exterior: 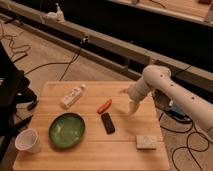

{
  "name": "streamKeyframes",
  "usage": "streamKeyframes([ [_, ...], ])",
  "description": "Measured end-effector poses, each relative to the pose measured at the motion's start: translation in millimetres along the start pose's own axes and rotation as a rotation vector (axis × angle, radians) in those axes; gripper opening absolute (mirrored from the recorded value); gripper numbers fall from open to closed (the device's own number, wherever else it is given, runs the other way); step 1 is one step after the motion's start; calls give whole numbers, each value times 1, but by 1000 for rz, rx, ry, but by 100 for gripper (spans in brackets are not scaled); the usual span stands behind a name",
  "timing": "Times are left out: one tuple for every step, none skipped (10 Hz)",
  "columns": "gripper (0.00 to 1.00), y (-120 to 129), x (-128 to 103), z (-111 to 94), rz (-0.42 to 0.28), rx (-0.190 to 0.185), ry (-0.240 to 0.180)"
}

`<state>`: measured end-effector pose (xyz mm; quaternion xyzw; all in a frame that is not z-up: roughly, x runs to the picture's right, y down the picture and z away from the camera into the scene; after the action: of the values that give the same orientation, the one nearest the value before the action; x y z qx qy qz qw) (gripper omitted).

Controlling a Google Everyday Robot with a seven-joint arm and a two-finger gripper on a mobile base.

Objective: Place the pepper on the white sponge

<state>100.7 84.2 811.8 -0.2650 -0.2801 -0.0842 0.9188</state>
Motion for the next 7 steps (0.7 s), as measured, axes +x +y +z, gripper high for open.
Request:
streamKeyframes([
  [80,-13,-15,15,-40,-5,-16],
  [80,-24,-31,28,-76,-9,-32],
  [80,-27,-34,30,-83,-8,-33],
  [80,-26,-31,29,-79,-6,-31],
  [80,-26,-32,29,-80,-8,-32],
  [80,-27,-34,30,-83,-9,-34],
  [80,-26,-33,30,-81,-8,-33],
])
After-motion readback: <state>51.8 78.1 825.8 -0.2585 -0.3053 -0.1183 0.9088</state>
